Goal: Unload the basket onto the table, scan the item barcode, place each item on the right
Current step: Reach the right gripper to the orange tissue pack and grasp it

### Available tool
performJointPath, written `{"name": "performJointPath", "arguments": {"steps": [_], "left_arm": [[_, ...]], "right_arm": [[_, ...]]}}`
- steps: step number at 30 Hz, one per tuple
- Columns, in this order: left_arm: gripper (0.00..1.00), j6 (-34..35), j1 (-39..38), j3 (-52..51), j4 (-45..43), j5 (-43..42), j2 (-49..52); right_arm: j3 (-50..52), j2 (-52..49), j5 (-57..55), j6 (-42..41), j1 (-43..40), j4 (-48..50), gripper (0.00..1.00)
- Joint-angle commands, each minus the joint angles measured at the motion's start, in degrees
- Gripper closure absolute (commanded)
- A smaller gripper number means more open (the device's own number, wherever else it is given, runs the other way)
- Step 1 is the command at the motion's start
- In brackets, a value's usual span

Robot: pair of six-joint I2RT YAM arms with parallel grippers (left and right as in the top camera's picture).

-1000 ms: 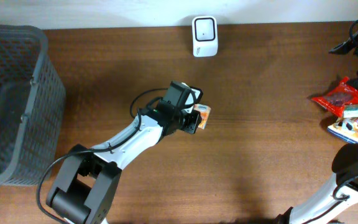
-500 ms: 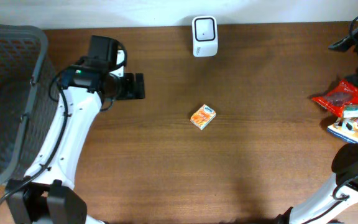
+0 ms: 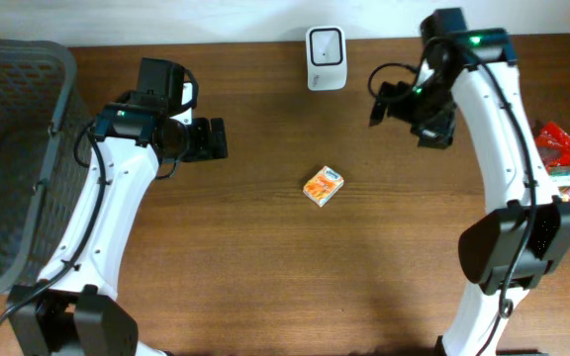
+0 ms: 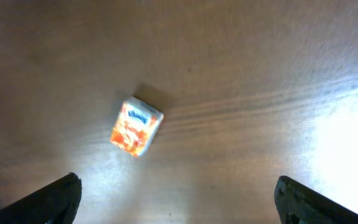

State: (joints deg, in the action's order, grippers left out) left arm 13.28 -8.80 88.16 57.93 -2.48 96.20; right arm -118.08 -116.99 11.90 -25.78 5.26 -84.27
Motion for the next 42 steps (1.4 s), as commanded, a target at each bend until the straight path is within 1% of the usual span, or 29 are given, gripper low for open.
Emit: {"name": "performJointPath", "arguments": {"steps": [1,3,6,8,9,10,11,12,14,15,16,17,18,20,21,22,23,26,27,29,31,32,34,36,37,38,42], "left_arm": [[0.01,0.79,0.46,0.0,0.52,0.7,-0.26],[0.01,0.76,0.46,0.0,1.22,0.85,-0.26],[0.01,0.79,0.46,0.0,1.44,0.85,-0.26],[0.01,0.79,0.46,0.0,0.9,0.83,-0.26],[0.01,0.79,0.46,0.0,0.85,0.83,-0.26],[0.01,0.79,0.46,0.0,0.85,0.83,-0.26],[0.01,0.79,0.46,0.0,0.87,0.83,-0.26],[0.01,0.79,0.46,0.0,0.87,0.83,-0.26],[0.01,0.79,0.46,0.0,0.85,0.85,-0.28],[0.01,0.79,0.46,0.0,0.83,0.83,-0.26],[0.01,0.79,0.46,0.0,0.87,0.83,-0.26],[0.01,0.79,0.46,0.0,0.96,0.83,-0.26],[0.01,0.79,0.46,0.0,0.92,0.83,-0.26],[0.01,0.79,0.46,0.0,0.85,0.83,-0.26],[0.01,0.79,0.46,0.0,0.85,0.83,-0.26],[0.01,0.79,0.46,0.0,0.85,0.83,-0.26],[0.01,0.79,0.46,0.0,0.85,0.83,-0.26],[0.01,0.79,0.46,0.0,0.85,0.83,-0.26],[0.01,0.79,0.46,0.0,0.87,0.83,-0.26],[0.01,0.79,0.46,0.0,0.85,0.83,-0.26],[0.01,0.76,0.46,0.0,0.87,0.83,-0.26],[0.01,0.79,0.46,0.0,0.87,0.85,-0.26],[0.01,0.79,0.46,0.0,0.87,0.83,-0.26],[0.01,0.79,0.46,0.0,0.87,0.83,-0.26],[0.01,0.79,0.46,0.0,0.85,0.85,-0.26],[0.01,0.79,0.46,0.0,0.81,0.85,-0.26],[0.01,0.79,0.46,0.0,0.44,0.83,-0.26]], "right_arm": [[3.93,0.07,-2.12,-7.72,0.11,0.0,0.02],[4.31,0.28,-2.45,-7.91,-1.7,-0.59,0.02],[4.31,2.99,-8.66,-7.72,-4.17,-5.62,0.02],[5.27,5.97,-13.31,-7.48,-3.15,-8.46,0.01],[6.75,6.99,-13.88,-7.52,-2.49,-7.89,0.0],[10.21,8.48,-13.46,-7.58,-1.42,-5.4,0.01],[15.78,9.66,-10.16,-7.78,-0.31,-0.28,0.01],[20.02,9.7,-4.35,-7.78,0.11,4.31,0.01],[26.75,9.49,4.26,-7.74,0.48,12.52,0.01],[32.33,9.46,5.79,-7.74,0.83,18.38,0.01],[35.41,9.46,6.97,-7.74,0.9,20.79,0.08],[39.6,9.46,11.54,-7.76,0.81,24.81,0.27],[41.94,9.46,15.04,-7.76,0.79,27.8,0.33],[47.1,9.46,21.03,-7.78,0.79,36.0,0.33],[49.66,9.46,23.23,-9.18,0.85,39.76,0.35],[51.17,9.46,23.5,-11.37,0.9,41.64,0.39],[52.37,9.46,23.5,-12.26,1.09,43.98,0.39],[53.05,9.42,23.1,-12.72,3.48,47.82,0.4],[53.05,9.29,20.74,-15.52,4.96,48.37,0.42],[53.05,8.87,15.52,-21.7,6.91,49.18,0.42],[53.05,8.48,15.28,-21.97,7.82,51.82,0.42],[53.05,8.17,15.23,-22.75,8.24,53.0,0.44],[53.05,7.76,14.45,-24.26,8.39,53.53,0.49],[53.05,7.61,12.57,-24.26,8.52,53.68,0.49],[53.05,7.28,12.48,-24.76,8.79,53.96,0.54],[53.05,6.97,12.5,-25.88,9.29,54.42,0.55],[53.05,6.56,11.58,-27.17,11.8,56.85,0.57]]}}
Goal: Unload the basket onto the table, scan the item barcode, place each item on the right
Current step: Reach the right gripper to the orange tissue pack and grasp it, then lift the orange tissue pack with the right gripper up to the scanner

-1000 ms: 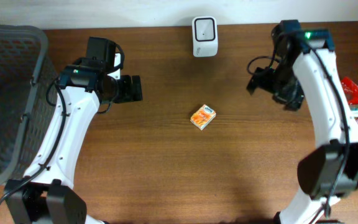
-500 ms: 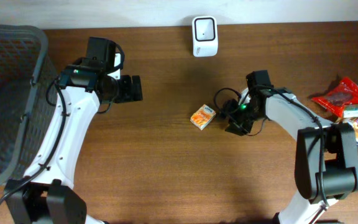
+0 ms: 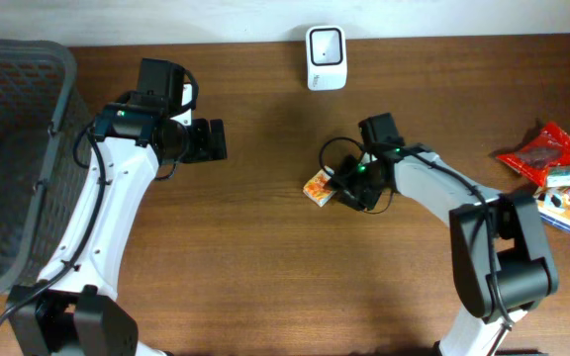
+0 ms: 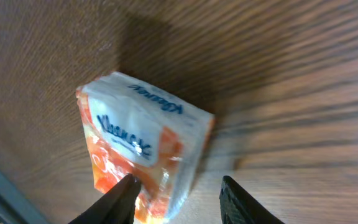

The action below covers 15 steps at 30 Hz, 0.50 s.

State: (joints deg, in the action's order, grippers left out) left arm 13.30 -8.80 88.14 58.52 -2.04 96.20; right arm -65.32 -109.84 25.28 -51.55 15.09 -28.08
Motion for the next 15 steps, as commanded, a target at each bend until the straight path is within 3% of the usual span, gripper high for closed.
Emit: {"name": "performJointPath", "arguments": {"steps": [1,6,8,10,13,15], "left_arm": [[0.01,0.76,0.46,0.02,-0.11,0.39,-0.26],[0.01,0.74,0.46,0.02,0.22,0.39,-0.26],[0.01,0.74,0.46,0.02,0.33,0.42,-0.26],[0.01,0.74,0.46,0.02,0.33,0.39,-0.26],[0.01,0.76,0.46,0.02,0.31,0.42,-0.26],[0.01,0.76,0.46,0.02,0.28,0.42,-0.26]], "right_arm": [[0.28,-0.59,-3.17,-1.53,2.56,0.66,0.59],[0.35,-1.88,-5.68,-1.46,2.67,0.46,0.75],[0.39,-2.12,-8.44,-0.76,2.54,0.26,0.96],[0.37,-2.08,-9.75,0.7,2.38,0.46,0.96],[-3.74,0.24,-9.46,12.24,0.85,-3.08,0.96],[-12.74,2.12,-9.4,28.96,-0.61,-11.13,0.96]]}}
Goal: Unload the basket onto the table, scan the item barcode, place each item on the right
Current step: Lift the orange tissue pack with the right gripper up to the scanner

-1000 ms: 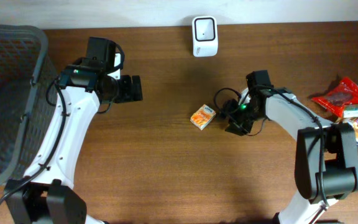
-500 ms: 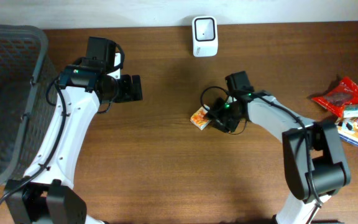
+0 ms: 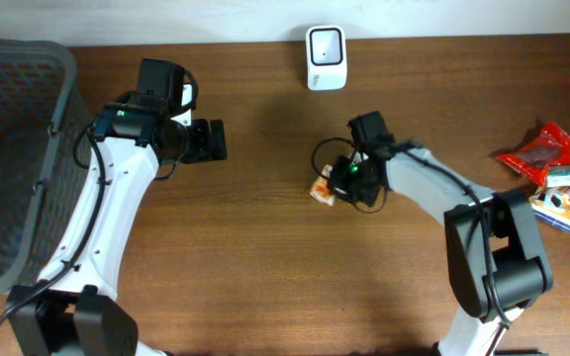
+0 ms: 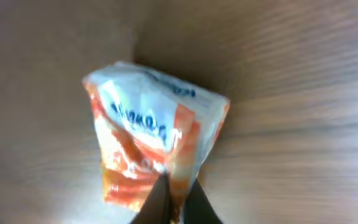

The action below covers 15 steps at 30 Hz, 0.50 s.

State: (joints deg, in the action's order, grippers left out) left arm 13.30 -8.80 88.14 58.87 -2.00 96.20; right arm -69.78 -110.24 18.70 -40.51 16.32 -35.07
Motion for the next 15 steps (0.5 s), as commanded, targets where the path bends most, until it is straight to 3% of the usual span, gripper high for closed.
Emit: {"name": "performJointPath", "arguments": {"steps": [1,4,8,11,15], "left_arm": [[0.01,0.74,0.46,0.02,-0.11,0.37,-0.26],[0.01,0.74,0.46,0.02,-0.26,0.35,-0.26],[0.01,0.76,0.46,0.02,-0.24,2.58,-0.28],[0.01,0.76,0.46,0.02,-0.04,3.34,-0.26],[0.01,0.76,0.46,0.02,-0.04,3.34,-0.26]], "right_arm": [[-11.61,2.78,-2.84,24.28,-2.16,-6.88,0.96],[-20.41,2.86,-1.2,36.76,-3.17,-13.6,0.96],[-22.8,2.71,31.43,52.26,-7.93,-12.87,0.96],[-22.8,0.94,59.71,53.79,-14.49,-10.75,0.96],[-22.77,0.13,70.23,53.75,-16.87,-10.56,0.96]]}}
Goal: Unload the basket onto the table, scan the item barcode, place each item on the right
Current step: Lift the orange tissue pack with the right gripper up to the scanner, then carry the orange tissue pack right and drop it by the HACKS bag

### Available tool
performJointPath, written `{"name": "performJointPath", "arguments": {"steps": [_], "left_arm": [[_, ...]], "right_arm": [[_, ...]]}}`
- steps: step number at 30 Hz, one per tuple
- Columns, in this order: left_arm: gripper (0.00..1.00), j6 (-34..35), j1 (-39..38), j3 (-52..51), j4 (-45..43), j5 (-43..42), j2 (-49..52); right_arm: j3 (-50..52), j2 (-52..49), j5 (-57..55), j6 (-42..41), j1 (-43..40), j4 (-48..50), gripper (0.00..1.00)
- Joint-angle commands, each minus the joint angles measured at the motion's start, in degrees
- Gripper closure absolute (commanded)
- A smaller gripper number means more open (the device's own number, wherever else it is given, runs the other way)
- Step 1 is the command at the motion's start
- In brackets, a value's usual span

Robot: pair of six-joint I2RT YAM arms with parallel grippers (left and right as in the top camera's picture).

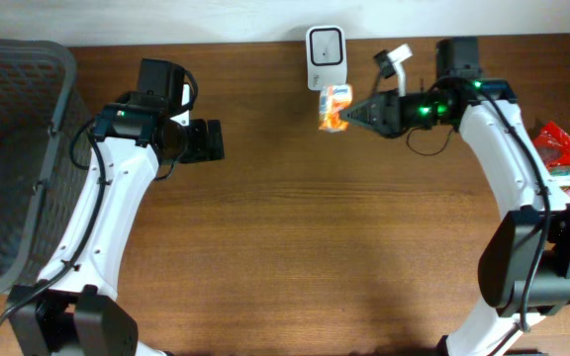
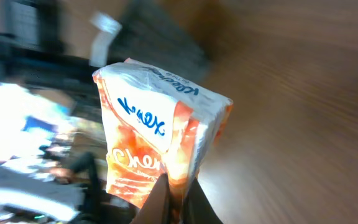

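The orange and white tissue pack hangs in the air just below the white barcode scanner at the table's far edge. My right gripper is shut on the pack's edge and points left. In the right wrist view the pack fills the middle, pinched at its lower edge between my dark fingertips. My left gripper hovers over the table's left part, well away from the pack; its jaws are hard to make out.
A dark mesh basket stands at the table's left end. Several colourful packaged items lie at the right edge. The wooden table runs wide between the arms.
My right gripper has gone from the table's middle to just below the scanner, carrying the tissue pack up off the wood. The left arm has not moved.
My right gripper was open high above the pack lying mid-table. Then it was down at the pack with its fingers on either side. Then it was shut on the pack's edge, and now holds it raised by the scanner.
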State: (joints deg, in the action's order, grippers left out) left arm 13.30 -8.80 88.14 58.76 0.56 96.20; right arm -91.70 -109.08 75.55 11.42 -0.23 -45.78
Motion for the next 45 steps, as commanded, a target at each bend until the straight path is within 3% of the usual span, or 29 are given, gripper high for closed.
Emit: {"name": "performJointPath", "arguments": {"steps": [1,15,17,18,19,21,25,26,27,30,35,38,42,45], "left_arm": [[0.01,0.76,0.46,0.02,0.07,0.79,-0.26],[0.01,0.76,0.46,0.02,0.09,0.76,-0.26],[0.01,0.76,0.46,0.02,0.09,0.76,-0.26],[0.01,0.76,0.46,0.02,0.09,0.76,-0.26],[0.01,0.76,0.46,0.02,0.13,0.76,-0.26],[0.01,0.76,0.46,0.02,-0.59,0.76,-0.26],[0.01,0.76,0.46,0.02,-1.27,0.79,-0.26],[0.01,0.76,0.46,0.02,-1.33,0.81,-0.26],[0.01,0.76,0.46,0.02,-1.6,0.81,-0.26],[0.01,0.76,0.46,0.02,-2.16,0.79,-0.28],[0.01,0.76,0.46,0.02,-2.14,0.79,-0.26],[0.01,0.76,0.46,0.02,-2.27,0.79,-0.26],[0.01,0.76,0.46,0.02,-2.78,0.79,-0.26],[0.01,0.76,0.46,0.02,-2.75,0.76,-0.26]], "right_arm": [[-0.85,-1.03,13.38,1.79,-0.31,0.17,0.96],[-0.83,-1.03,13.38,3.15,2.95,3.82,0.96],[-0.83,-1.03,10.56,-0.31,2.97,3.89,0.96],[-0.87,-1.03,3.48,-6.6,3.13,4.87,0.96],[-1.01,-0.9,-13.68,-18.51,3.61,7.1,0.96],[-2.84,-0.81,-28.17,-22.56,4.46,7.21,0.96],[-12.48,-0.81,-75.23,-28.24,9.2,2.25,0.96],[-12.9,-0.83,-81.85,-28.2,10.34,3.1,0.96],[-12.9,-0.92,-92.06,-26.49,12.39,5.84,0.96],[-12.9,-4.28,-108.02,-12.92,17.18,17.99,0.96],[-12.9,-16.0,-109.9,22.45,20.52,47.6,0.96],[-12.9,-21.77,-109.57,38.56,20.9,56.04,0.96],[-12.87,-24.35,-107.67,39.67,20.81,55.49,0.96],[-12.87,-24.35,-108.13,33.9,20.81,54.75,0.96]]}}
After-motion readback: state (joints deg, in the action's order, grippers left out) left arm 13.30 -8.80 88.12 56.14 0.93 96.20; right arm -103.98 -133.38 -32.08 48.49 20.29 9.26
